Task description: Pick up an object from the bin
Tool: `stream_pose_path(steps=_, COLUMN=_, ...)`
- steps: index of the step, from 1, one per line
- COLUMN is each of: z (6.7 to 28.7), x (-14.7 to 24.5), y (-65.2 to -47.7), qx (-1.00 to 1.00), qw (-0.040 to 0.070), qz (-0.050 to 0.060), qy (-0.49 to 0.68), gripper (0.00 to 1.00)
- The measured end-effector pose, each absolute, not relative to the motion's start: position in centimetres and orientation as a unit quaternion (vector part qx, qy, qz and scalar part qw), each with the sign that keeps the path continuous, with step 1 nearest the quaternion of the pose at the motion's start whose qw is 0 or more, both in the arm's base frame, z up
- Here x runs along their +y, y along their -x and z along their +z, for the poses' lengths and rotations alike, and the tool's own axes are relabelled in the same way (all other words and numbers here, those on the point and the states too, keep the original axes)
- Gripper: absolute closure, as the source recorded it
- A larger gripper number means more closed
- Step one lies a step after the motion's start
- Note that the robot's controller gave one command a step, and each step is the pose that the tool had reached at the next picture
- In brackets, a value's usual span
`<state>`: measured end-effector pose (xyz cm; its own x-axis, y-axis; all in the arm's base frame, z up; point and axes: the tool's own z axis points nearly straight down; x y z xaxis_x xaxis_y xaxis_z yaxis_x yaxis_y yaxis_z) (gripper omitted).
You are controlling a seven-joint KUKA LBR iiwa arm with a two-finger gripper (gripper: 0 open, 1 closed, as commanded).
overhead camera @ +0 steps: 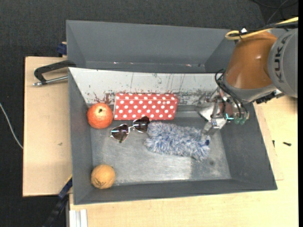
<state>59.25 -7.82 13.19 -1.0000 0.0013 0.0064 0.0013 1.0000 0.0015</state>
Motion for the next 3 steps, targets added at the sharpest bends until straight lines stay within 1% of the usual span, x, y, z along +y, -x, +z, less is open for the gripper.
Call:
stream_pose_path(steps=1, z=13.7, x=-7.8, y=-59.4, qx=-1.000, qw=-0.001, qz=0.000, qy=0.000, gripper=0.00)
stream_pose_path(steps=2, z=7.5, x=-4.8, y=-56.1, qx=-1.000, qw=-0.003, qz=0.000, qy=-0.006, gripper=1.00)
stream_pose_path(steps=3, z=7.5, x=-4.8, y=-56.1, qx=-1.000, qw=-0.003, qz=0.000, qy=-0.006, gripper=1.00)
